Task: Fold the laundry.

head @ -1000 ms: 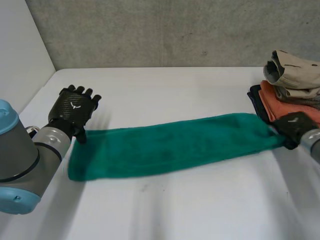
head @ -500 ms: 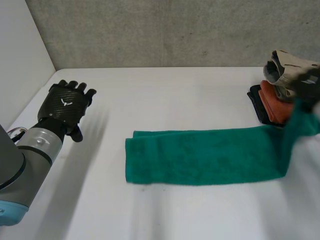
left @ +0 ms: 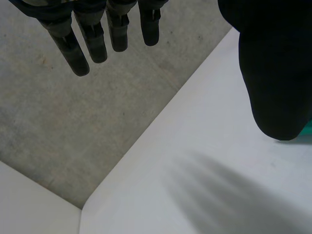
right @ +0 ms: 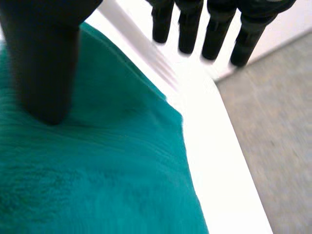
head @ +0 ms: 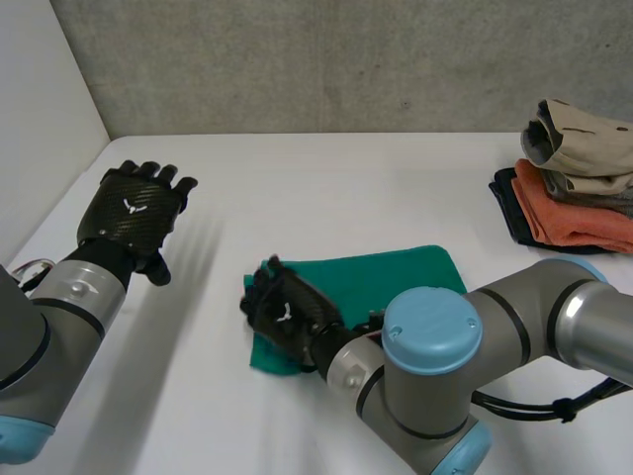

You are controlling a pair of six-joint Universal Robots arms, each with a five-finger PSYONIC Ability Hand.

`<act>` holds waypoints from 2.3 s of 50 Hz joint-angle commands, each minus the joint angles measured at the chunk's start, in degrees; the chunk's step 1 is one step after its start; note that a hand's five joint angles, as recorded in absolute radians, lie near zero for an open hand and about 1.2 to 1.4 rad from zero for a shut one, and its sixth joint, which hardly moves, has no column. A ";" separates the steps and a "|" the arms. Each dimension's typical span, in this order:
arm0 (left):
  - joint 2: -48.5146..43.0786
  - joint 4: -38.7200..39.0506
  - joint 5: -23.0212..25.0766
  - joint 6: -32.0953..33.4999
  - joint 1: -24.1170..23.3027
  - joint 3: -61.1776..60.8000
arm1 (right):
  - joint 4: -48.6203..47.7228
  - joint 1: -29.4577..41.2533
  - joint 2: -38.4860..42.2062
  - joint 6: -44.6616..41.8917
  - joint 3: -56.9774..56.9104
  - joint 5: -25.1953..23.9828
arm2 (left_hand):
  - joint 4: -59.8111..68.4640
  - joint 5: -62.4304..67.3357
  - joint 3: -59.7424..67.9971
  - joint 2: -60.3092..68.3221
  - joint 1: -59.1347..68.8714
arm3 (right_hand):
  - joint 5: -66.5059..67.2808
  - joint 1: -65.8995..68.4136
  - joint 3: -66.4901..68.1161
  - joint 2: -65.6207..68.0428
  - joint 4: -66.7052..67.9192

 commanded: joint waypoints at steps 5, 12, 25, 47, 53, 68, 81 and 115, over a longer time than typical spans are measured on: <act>-0.53 0.25 -0.09 0.00 -5.30 2.42 | 8.28 -13.25 -14.27 14.93 7.95 7.29 | 0.15 -1.29 -0.57 -0.13 0.85 | -9.48 -7.72 -9.79 -8.04 -9.92; -2.28 1.49 -0.18 0.00 -8.21 2.86 | 13.30 -20.03 -14.10 15.38 14.45 6.85 | 0.15 -1.29 -0.57 -0.13 0.85 | -9.48 -7.72 -9.79 -8.04 -9.92; -6.06 1.92 -0.26 -2.37 -16.90 4.88 | 9.26 -28.03 -14.89 13.00 19.56 6.06 | 2.50 1.06 1.78 2.21 3.19 | -9.48 -7.72 -9.79 -8.04 -9.92; -27.67 0.43 -11.23 -27.95 -31.59 19.37 | 6.89 -28.03 -17.26 16.08 23.51 6.15 | 16.64 15.20 15.92 16.35 17.33 | -9.48 -7.72 -9.79 -8.04 -9.92; -32.60 0.26 -16.60 -27.69 -32.12 22.37 | 5.92 -27.94 -17.26 16.08 24.04 6.59 | 16.13 14.69 15.41 15.85 16.83 | -9.48 -7.72 -9.79 -8.04 -9.92; -31.30 -0.36 -27.95 -13.56 -30.45 20.18 | 4.43 -27.42 -17.17 17.75 24.65 6.67 | 15.46 14.02 14.74 15.18 16.16 | 2.70 4.46 2.39 4.14 2.26; -25.23 0.34 -27.95 -7.12 -29.22 14.64 | 1.08 -28.03 -16.65 16.43 24.39 6.58 | 9.07 7.63 8.35 8.78 9.76 | 60.52 62.28 60.21 61.96 60.08; -3.25 0.52 -22.24 -7.12 -16.30 -0.22 | 6.10 -0.26 -7.06 -7.04 5.84 1.31 | 1.67 0.23 0.95 1.38 2.36 | 28.09 29.85 27.78 29.54 27.65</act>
